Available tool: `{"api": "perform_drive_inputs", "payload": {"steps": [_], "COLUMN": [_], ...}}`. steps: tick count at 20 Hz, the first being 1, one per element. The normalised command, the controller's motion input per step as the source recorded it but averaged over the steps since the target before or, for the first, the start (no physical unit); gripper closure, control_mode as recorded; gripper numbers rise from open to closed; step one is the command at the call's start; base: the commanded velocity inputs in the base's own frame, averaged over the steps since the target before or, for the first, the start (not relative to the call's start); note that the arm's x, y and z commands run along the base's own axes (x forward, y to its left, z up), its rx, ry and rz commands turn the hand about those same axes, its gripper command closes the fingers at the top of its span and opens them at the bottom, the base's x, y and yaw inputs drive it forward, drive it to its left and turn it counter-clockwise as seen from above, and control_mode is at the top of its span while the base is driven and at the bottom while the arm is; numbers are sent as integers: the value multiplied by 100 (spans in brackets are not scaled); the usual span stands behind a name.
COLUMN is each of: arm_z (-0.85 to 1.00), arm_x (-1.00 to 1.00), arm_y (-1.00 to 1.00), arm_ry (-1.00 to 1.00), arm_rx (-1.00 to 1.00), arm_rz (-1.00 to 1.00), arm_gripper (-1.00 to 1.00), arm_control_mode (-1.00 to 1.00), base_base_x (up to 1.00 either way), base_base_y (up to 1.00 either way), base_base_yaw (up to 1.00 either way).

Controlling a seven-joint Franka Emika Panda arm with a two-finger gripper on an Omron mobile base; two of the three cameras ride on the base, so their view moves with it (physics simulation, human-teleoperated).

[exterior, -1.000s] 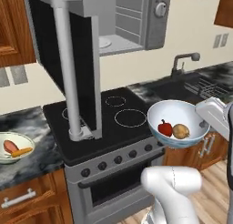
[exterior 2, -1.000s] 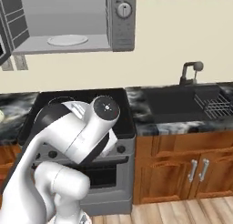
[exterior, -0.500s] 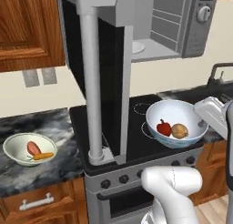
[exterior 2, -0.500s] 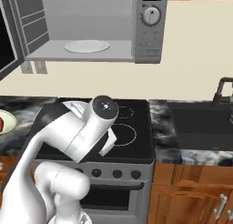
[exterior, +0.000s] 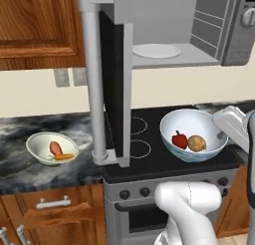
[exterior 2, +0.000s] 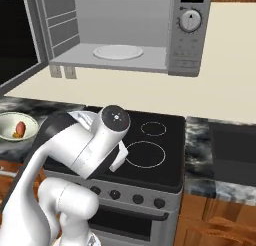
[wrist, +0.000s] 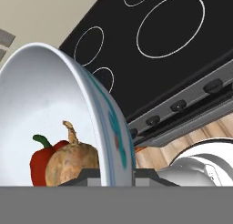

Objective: Place the bowl containing the onion and bell pepper in the microwave. Close the microwave door and press the start button to microwave the meal.

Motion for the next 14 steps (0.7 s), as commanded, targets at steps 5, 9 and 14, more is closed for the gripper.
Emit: {"api": "perform_drive_inputs", "payload": {"steps": [5, 9, 14], "arm_z": [0, 0, 0], "arm_x": [0, 0, 0], "arm_y": [0, 0, 0], "arm_ry": [0, 0, 0], "arm_rx": [0, 0, 0], "arm_rz": [0, 0, 0], "arm_gripper": [100, 100, 100], "arm_control_mode": [100, 100, 100], "base_base_x": [4, 5, 5], "base_base_y": [-14, -26, -39], "base_base_yaw": [33, 32, 27]}}
